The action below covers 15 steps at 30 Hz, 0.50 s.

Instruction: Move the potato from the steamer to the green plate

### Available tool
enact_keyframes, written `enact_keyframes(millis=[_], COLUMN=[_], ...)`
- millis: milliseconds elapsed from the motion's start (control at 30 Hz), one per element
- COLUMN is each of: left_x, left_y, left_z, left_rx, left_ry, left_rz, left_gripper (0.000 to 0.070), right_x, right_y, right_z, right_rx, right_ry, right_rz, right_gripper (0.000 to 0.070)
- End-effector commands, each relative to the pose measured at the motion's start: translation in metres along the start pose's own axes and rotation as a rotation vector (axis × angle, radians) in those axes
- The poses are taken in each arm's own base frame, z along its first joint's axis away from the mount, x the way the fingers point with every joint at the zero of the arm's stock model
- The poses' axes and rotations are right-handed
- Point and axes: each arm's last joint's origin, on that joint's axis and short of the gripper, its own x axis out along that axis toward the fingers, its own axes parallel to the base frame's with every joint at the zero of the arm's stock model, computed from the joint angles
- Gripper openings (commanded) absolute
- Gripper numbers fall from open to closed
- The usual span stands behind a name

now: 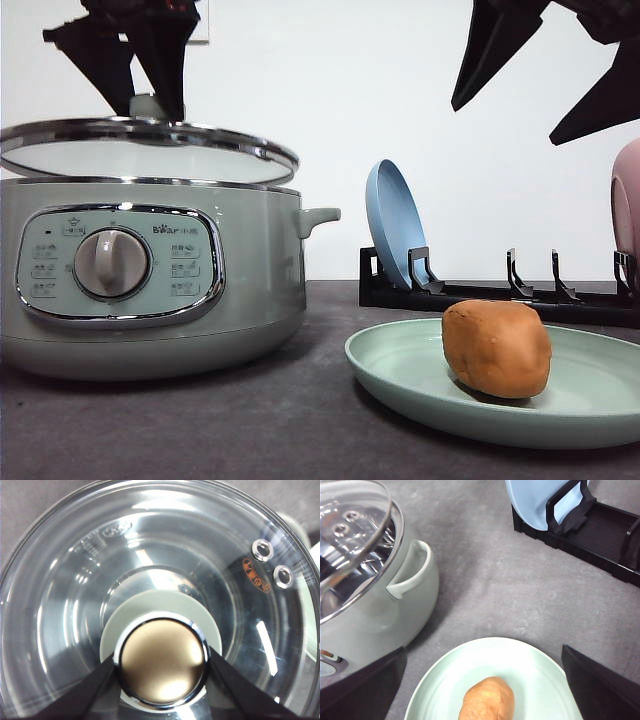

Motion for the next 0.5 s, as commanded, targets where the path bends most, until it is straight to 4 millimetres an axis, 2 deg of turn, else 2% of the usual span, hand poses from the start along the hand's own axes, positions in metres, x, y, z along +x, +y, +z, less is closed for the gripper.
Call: enact_keyframes(millis=[0,467], left_x=[-0.0059,-0.0028], left_y=[-0.0019,-0.0013], left_z=[0.0077,0.0087], left_rx=[0.018,0.02], left_ry=[-0.049,-0.043], left_rz=[-0.002,0.006], left_gripper=[0.0,0.0], right_x=[-0.0008,-0.0008], right_y=[0.0025,0.0025], right_z=[0.0047,0.0046], right_rx=[-0.011,-0.011], right_ry=[-0.016,-0.015], right_rz=[0.005,0.006], right_gripper=[0.0627,0.0628])
